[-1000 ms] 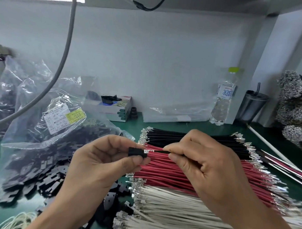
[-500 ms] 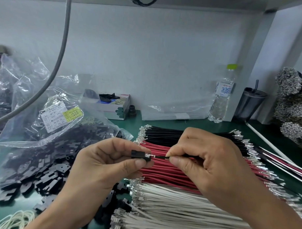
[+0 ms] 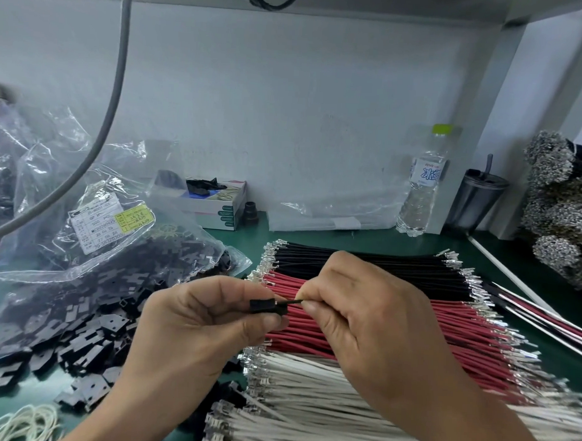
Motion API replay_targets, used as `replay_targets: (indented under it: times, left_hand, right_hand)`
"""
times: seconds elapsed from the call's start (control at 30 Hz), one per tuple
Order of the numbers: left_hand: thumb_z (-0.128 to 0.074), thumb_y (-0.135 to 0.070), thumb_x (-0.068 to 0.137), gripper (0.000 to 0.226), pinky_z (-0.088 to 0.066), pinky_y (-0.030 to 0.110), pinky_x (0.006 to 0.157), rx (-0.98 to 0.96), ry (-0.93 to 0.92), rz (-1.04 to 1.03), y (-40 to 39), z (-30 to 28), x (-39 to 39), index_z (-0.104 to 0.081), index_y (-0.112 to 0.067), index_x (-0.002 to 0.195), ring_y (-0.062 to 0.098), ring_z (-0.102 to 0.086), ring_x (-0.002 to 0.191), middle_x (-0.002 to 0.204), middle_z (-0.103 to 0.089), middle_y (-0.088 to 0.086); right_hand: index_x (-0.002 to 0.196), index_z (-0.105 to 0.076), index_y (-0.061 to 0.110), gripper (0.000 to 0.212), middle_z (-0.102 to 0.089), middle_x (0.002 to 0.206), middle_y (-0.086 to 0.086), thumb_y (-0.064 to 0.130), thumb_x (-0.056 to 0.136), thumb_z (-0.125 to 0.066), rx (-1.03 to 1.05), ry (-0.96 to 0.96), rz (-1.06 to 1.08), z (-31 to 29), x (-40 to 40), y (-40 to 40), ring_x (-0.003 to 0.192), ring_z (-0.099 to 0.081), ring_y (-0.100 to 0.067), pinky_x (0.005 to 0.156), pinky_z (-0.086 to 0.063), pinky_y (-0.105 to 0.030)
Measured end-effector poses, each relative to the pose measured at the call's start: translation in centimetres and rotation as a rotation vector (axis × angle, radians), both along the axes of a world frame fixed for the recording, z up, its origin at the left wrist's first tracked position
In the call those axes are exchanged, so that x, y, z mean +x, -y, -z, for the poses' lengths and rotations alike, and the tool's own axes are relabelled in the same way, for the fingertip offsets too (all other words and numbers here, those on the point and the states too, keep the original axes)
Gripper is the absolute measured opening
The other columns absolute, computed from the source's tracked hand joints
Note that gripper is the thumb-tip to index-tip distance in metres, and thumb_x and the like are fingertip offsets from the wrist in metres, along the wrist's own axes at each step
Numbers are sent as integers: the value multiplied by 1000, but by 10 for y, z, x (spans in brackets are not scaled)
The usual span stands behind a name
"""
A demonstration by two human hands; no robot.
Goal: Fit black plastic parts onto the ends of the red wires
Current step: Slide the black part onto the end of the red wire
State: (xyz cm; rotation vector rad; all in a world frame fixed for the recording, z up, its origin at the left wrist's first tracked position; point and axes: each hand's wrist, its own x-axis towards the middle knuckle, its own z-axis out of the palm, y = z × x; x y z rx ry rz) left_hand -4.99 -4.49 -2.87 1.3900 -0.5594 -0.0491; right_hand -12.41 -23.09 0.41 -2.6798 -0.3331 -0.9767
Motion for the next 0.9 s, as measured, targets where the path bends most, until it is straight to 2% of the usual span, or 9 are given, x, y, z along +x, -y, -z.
replay_targets:
  times: [0.13,0.23,0.4,0.57,0.7,0.8,0.9]
  left_hand:
    - [-87,-16,61,25,-63,30,58,42,30,-23,0,-1,0,-82,-19,86,30,-79,75,83,-80,14]
    - [-87,-19,63,26,-62,30,54,62,27,-38,-2,-3,-1,-82,-22,88,31,-79,73,82,-80,13]
    - [-88,-16,63,24,-61,25,58,100,53,-22,-2,-1,-2,-82,-23,86,27,-79,72,78,-80,11]
    - [-88,-12,60,26,-60,22,60,98,52,-45,-1,0,-3,-84,-23,83,26,-79,69,76,-79,10]
    - [-89,-23,52,29,-61,23,63,74,55,-66,1,-3,-6,-84,-23,81,28,-79,68,75,-79,11]
    - [-89,-19,53,28,-62,24,64,70,58,-68,1,-2,-7,-84,-22,80,29,-79,68,75,-79,11]
    - [-89,-15,55,28,-62,26,65,47,56,-54,1,-2,-8,-84,-20,82,31,-79,69,76,-79,13]
  right_hand:
    - [91,-70,28,11,-52,84,18,31,95,-60,47,-9,-21,3,2,3,72,-50,2,62,-39,-14]
    - [92,-70,32,10,-53,85,20,36,94,-62,80,-28,-33,3,2,5,74,-52,1,62,-41,-16]
    - [86,-71,28,10,-51,81,19,32,92,-64,68,-19,-46,4,3,4,71,-50,1,62,-38,-15]
    - [85,-72,25,14,-51,81,18,32,93,-63,71,-17,-56,5,4,3,71,-52,-2,61,-46,-21]
    - [85,-73,22,14,-51,80,17,29,93,-63,89,-7,-76,6,4,3,71,-52,-4,61,-47,-24]
    - [84,-72,21,15,-52,80,15,28,93,-63,87,8,-87,6,5,2,71,-52,-5,61,-49,-28]
    - [85,-72,21,13,-52,80,15,27,93,-64,100,24,-100,5,4,0,70,-53,-5,61,-48,-26]
